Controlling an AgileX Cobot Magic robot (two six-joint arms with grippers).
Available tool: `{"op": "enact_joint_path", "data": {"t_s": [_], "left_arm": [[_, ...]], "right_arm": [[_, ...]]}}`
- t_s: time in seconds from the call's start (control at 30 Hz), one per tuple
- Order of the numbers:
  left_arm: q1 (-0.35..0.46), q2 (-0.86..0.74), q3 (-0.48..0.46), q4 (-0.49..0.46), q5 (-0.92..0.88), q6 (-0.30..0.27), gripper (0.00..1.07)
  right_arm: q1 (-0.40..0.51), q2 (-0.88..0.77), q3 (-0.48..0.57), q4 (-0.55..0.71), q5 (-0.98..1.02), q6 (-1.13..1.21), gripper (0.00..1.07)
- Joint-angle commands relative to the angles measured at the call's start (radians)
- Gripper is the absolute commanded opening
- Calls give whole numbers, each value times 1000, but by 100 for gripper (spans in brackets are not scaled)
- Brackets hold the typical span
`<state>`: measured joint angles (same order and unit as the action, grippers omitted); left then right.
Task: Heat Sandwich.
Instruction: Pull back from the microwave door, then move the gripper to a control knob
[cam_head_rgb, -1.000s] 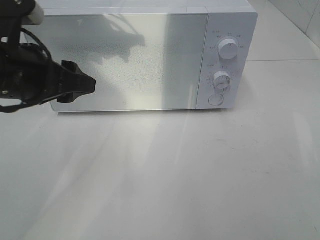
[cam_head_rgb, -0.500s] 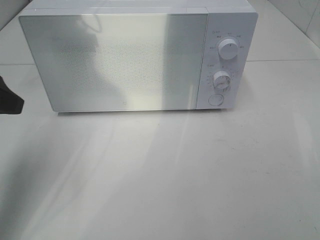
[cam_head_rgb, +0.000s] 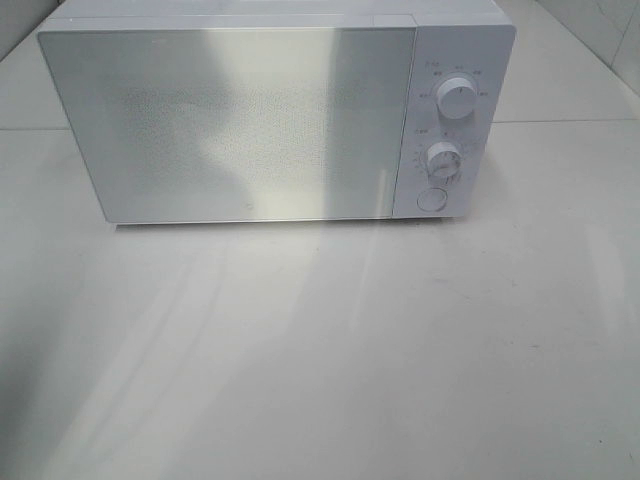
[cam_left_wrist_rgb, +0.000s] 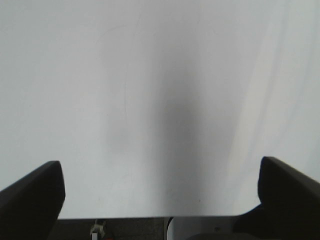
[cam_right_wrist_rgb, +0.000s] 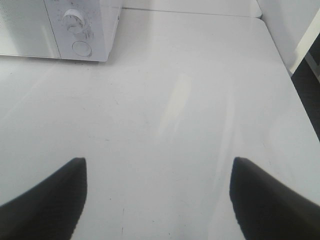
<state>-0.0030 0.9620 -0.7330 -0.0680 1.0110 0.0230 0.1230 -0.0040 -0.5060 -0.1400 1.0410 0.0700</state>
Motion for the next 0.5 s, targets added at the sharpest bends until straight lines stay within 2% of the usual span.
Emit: {"op": "enact_joint_path", "data": {"t_s": [0.03, 0.2, 0.33, 0.5], "left_arm": [[3, -84, 4, 27, 87, -7, 102], [3, -221, 28, 24, 121, -5, 102], [3, -434, 102, 21, 120, 31, 102], [3, -582, 171, 8, 101, 43, 102]], "right_arm": [[-6, -26, 3, -1, -8, -11, 76], [-6, -26, 3, -1, -8, -11, 76], [-6, -26, 3, -1, -8, -11, 76], [-6, -26, 3, -1, -8, -11, 76]]}}
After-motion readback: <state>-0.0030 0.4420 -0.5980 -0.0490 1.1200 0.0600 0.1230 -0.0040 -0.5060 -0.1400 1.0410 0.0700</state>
